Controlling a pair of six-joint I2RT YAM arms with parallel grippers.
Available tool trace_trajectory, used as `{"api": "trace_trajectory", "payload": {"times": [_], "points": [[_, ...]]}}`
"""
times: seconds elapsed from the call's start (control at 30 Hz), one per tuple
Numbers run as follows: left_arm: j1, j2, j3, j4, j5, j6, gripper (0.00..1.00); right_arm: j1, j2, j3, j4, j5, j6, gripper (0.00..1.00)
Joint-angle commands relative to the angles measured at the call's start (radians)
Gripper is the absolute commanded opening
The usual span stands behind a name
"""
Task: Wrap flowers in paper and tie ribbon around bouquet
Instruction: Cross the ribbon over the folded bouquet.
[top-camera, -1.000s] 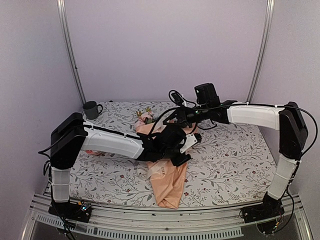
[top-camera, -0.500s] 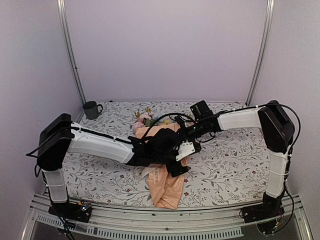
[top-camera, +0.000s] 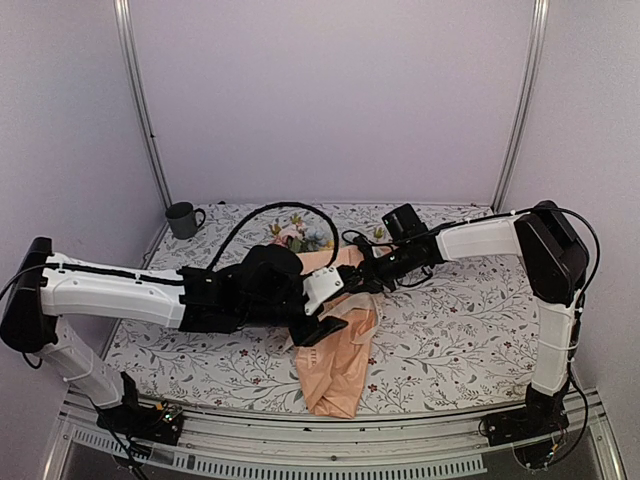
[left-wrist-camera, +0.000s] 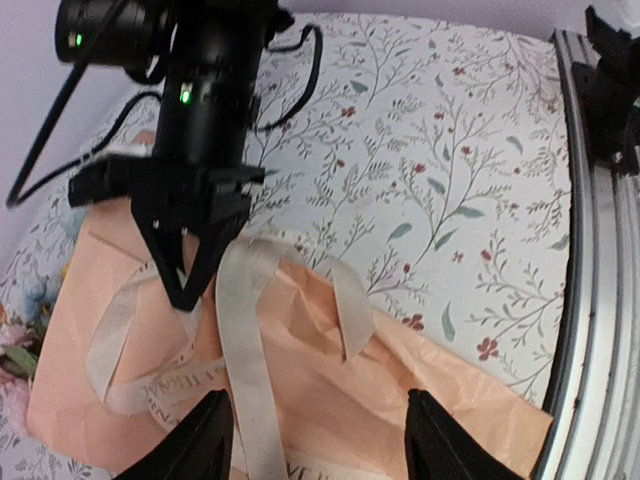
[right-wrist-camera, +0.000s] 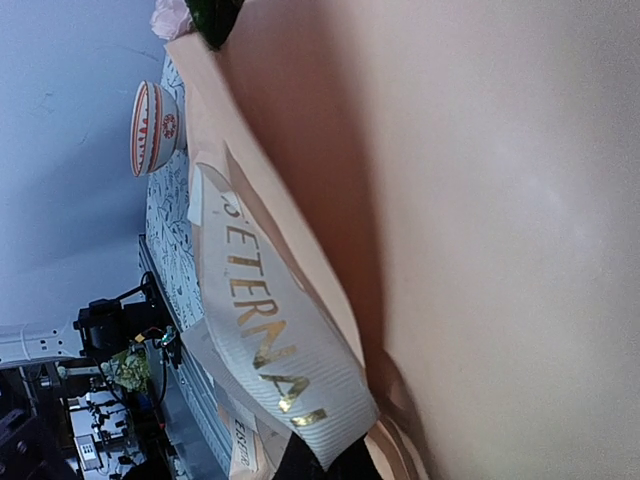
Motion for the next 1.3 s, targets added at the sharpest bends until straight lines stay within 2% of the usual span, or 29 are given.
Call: {"api": "trace_trajectory", "payload": {"times": [0.0, 0.07, 0.2, 0.3, 0.37, 0.47, 0.57, 0.67, 0.73, 1.03, 1.27], "points": [[0.1, -0.016, -0.136, -0.026, -0.076, -0.066, 0.66, 0.001, -0.031, 0.007, -0.007, -0.005, -0.019, 0.0], [0.141, -0.014, -0.165, 0.029, -0.085, -0.046, 0.71, 0.002, -0.032, 0.01, -0.007, -0.018, -0.017, 0.0], [0.161, -0.035, -0.234, 0.198, 0.027, 0.095, 0.73, 0.002, -0.034, 0.025, -0.001, -0.039, -0.009, 0.0], [0.161, -0.042, -0.283, 0.301, 0.129, 0.15, 0.64, 0.001, -0.034, 0.041, 0.001, -0.04, -0.004, 0.0], [0.153, -0.035, -0.281, 0.313, 0.184, 0.143, 0.57, 0.001, -0.034, 0.049, 0.0, -0.04, -0.002, 0.0], [0.124, 0.002, -0.254, 0.333, 0.231, 0.105, 0.56, 0.001, -0.031, 0.065, 0.0, -0.043, 0.001, 0.0], [0.122, 0.147, -0.145, 0.244, 0.109, 0.063, 0.54, 0.0, -0.027, 0.078, -0.001, -0.045, 0.005, 0.0], [0.114, 0.291, -0.022, 0.095, 0.066, 0.037, 0.47, -0.001, -0.03, 0.084, -0.001, -0.05, 0.011, 0.0], [0.103, 0.343, -0.001, 0.082, 0.039, 0.035, 0.44, -0.001, -0.04, 0.093, -0.002, -0.061, 0.013, 0.0], [0.086, 0.35, -0.041, 0.166, 0.029, 0.009, 0.46, -0.005, -0.191, 0.123, -0.004, -0.085, 0.033, 0.0], [0.085, 0.339, -0.082, 0.223, 0.047, 0.006, 0.47, -0.015, -0.37, 0.049, -0.043, -0.077, 0.031, 0.0]]}}
